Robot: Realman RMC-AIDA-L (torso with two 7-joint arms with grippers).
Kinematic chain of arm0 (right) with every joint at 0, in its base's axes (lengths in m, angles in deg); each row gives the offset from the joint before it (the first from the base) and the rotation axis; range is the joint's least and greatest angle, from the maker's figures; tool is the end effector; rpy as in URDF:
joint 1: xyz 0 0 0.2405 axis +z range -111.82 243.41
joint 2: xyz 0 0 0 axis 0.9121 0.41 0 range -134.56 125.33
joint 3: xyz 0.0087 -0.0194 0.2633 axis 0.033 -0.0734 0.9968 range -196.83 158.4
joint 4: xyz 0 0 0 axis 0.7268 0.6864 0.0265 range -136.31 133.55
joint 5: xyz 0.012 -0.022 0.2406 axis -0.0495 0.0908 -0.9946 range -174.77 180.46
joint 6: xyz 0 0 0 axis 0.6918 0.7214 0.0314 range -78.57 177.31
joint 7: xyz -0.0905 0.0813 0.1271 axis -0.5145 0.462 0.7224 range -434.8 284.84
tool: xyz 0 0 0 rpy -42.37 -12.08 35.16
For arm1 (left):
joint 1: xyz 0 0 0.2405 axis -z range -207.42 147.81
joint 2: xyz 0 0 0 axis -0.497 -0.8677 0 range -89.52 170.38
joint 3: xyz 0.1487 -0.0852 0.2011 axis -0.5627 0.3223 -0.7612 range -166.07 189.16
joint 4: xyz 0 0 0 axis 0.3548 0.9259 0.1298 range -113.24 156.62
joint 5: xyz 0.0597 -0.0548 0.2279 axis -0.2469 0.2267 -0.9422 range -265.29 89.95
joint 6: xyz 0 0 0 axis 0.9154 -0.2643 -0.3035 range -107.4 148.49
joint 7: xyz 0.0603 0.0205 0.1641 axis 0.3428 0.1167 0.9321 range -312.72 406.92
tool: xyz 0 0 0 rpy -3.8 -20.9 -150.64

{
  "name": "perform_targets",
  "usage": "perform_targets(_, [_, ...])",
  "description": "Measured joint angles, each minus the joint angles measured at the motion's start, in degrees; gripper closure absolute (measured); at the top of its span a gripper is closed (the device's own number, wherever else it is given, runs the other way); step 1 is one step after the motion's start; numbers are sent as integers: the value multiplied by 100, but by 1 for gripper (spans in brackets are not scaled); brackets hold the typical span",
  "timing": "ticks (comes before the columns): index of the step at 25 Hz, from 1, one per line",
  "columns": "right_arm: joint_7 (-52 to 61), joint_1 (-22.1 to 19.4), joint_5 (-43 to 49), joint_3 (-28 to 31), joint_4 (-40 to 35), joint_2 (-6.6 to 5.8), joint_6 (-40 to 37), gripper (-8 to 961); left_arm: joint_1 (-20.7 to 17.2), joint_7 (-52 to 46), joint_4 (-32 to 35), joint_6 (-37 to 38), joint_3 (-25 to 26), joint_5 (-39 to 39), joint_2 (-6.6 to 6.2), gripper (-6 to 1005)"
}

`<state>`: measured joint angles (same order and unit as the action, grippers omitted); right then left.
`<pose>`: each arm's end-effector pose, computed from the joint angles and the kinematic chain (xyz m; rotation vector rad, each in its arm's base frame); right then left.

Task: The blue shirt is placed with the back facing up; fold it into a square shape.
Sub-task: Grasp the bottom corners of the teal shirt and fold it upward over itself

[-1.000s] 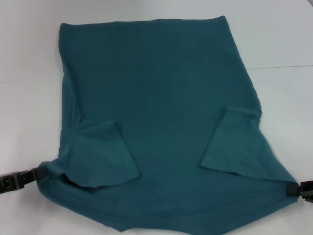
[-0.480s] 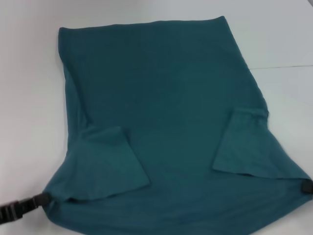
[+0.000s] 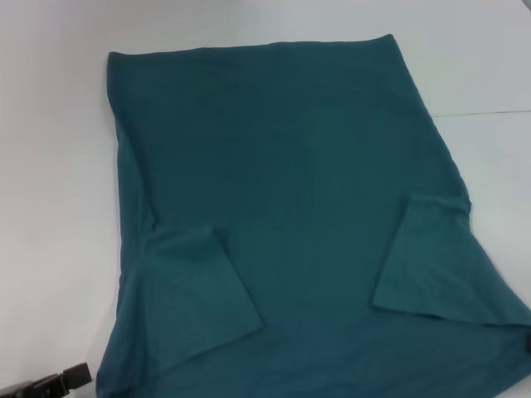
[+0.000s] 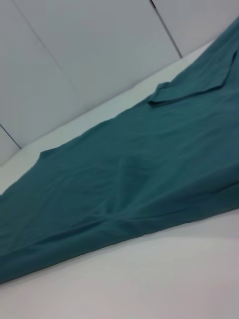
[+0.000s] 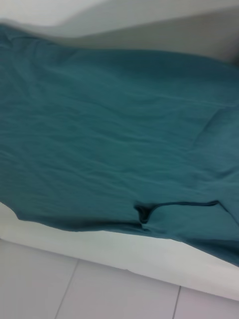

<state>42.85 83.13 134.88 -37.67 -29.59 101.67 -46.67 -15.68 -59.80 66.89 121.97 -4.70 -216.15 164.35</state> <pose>0.4258 0.2628 0.0583 -2.0475 1.9538 0.6780 -0.3714 0.2477 -0.0055 -2.2174 -1.6676 -0.8701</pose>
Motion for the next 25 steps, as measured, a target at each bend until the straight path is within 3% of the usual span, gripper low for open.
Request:
perform_targets(16, [-54,7,25,39,-45,9,-55,900,99,-21,22,9,89,-7,-39,894])
perform_targets(25, [-7,138,24,47,-45,37,8,900,170,-138,261,1,-85,-205,-57,724])
